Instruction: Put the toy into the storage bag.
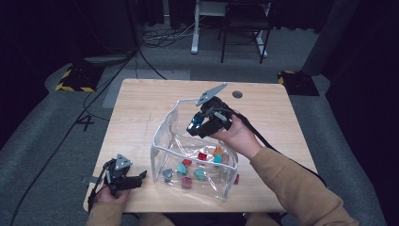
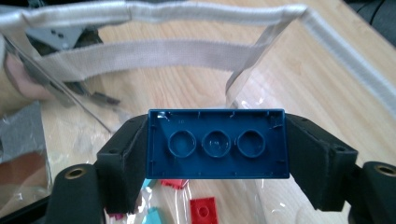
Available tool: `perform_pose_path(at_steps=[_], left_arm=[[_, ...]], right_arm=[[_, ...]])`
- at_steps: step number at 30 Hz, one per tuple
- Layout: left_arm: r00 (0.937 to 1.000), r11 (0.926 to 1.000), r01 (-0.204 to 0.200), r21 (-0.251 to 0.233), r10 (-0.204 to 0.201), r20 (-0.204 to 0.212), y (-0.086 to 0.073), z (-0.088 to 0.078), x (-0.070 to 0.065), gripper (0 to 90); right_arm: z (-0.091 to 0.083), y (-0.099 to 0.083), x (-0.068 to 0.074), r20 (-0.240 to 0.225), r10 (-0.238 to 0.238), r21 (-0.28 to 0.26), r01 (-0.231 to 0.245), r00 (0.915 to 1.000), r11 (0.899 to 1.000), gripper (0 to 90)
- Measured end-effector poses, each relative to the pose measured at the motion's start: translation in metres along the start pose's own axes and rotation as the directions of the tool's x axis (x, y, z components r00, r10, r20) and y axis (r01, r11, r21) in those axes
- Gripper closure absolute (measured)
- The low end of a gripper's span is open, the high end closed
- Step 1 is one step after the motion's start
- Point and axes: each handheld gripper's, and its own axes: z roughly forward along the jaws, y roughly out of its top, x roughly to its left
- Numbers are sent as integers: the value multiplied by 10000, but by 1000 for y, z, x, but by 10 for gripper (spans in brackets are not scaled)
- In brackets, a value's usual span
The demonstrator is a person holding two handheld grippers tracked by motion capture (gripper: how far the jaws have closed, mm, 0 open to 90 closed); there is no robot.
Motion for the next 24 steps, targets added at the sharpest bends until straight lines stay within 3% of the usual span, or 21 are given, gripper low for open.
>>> perform_pose_path(at_steps=[13,24], left_arm=[[10000,10000,5,-16,-5,5,0,0,0,193],[10000,10000,-5,28,5,8,0,0,0,192]], right_arm=[[11,-3,3,47,-263,978,257,9996,9949,270],[2,-3,9,148,-660,715,648,9977,9953,250]])
